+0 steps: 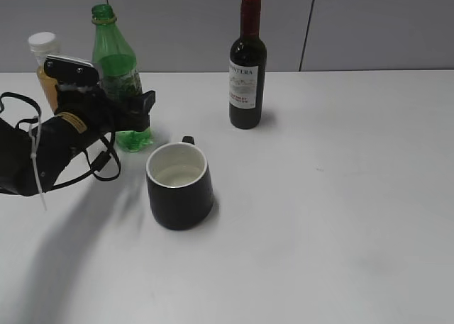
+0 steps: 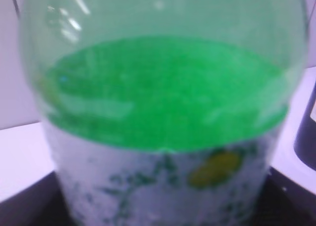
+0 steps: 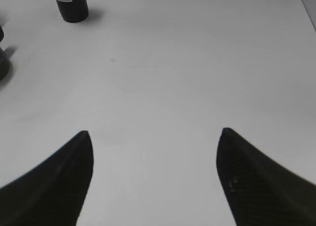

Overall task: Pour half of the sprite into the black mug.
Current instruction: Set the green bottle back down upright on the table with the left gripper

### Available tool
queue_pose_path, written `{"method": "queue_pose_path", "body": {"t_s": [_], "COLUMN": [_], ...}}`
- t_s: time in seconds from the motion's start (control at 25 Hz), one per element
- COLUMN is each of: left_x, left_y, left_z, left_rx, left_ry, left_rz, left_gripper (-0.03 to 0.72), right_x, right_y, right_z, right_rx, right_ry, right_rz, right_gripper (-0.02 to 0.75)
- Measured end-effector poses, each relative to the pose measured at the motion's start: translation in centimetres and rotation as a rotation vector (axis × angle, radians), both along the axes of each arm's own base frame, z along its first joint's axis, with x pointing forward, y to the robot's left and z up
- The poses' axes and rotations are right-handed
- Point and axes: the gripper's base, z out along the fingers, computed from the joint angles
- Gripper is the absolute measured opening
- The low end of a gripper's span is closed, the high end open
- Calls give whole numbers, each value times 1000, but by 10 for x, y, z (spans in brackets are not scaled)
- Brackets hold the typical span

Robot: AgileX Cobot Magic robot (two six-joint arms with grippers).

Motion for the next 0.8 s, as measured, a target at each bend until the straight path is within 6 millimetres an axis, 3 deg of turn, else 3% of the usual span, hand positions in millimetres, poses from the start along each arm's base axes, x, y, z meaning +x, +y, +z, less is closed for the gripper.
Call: {"method": "queue_pose_path", "body": {"t_s": [0.32,0.8], "left_x": [-13,-43], "left_y": [4,13], "left_z": [15,21], "left_rx": [-5,9], "left_ry": [-14,34], "left_rz": [2,2], "left_gripper": [666,658], "right_x": [0,0], "right_y": [0,0], "right_z": [0,0], "right_rx": [0,0], "right_ry": [0,0], "right_rz": [0,0], "right_gripper": [585,585]}}
